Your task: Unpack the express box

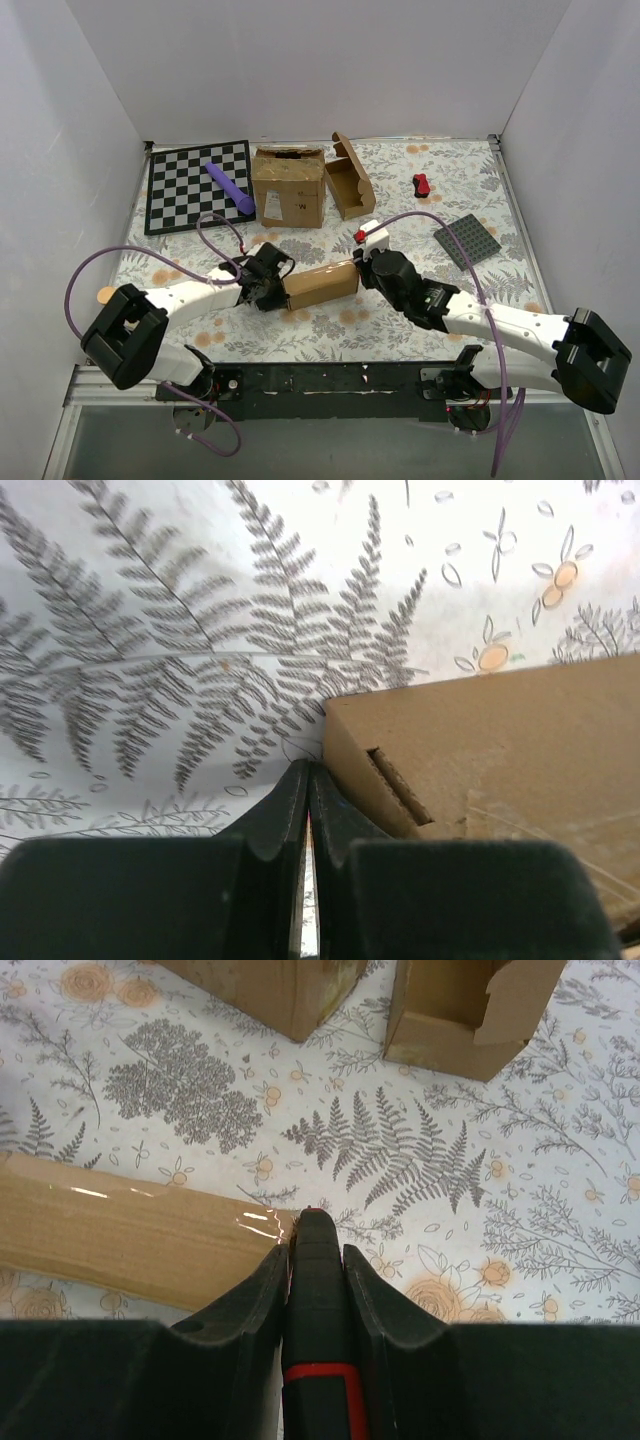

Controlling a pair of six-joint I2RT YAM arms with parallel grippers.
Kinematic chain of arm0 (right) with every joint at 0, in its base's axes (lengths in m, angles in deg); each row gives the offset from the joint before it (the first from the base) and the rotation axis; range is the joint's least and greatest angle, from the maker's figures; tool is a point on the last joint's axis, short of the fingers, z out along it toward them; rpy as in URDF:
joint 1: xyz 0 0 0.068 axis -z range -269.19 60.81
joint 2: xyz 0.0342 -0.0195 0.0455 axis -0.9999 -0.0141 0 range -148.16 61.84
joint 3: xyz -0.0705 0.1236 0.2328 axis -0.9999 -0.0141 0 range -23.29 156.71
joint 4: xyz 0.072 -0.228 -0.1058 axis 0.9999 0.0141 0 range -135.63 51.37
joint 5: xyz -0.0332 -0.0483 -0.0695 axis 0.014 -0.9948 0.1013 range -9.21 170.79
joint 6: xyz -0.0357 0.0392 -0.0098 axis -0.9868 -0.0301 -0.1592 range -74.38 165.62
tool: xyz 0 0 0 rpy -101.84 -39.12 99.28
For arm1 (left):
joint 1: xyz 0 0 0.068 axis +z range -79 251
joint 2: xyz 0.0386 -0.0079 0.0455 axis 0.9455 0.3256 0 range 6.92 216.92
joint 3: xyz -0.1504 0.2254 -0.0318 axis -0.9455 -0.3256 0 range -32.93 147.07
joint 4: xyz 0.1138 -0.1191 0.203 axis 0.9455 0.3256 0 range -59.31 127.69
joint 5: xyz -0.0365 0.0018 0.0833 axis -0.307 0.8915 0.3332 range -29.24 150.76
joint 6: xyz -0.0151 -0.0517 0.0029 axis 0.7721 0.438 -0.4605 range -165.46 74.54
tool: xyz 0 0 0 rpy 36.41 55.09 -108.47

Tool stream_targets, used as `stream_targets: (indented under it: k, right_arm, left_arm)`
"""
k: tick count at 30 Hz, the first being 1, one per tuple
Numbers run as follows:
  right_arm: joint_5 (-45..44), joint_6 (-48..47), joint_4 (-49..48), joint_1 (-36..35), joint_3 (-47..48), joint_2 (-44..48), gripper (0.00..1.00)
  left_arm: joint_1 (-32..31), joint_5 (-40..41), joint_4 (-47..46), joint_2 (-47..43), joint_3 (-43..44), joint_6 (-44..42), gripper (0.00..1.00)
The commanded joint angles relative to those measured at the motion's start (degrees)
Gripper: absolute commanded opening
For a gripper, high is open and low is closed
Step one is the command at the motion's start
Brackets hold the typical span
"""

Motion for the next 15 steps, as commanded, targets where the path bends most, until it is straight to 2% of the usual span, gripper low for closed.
stream_targets:
  k: [1, 15]
  right_arm:
    - [3.8, 3.9, -1.1, -2.7, -1.0, 2.9, 0.01]
    - [1.0, 7.4, 2.2, -8.8, -2.5, 7.3, 0.01]
  left_arm:
    - [2.5, 5.1, -0.4, 1.6, 3.4, -3.5, 0.01]
    - [7.7, 4.1, -4.2, 10.9, 11.6, -7.7, 0.01]
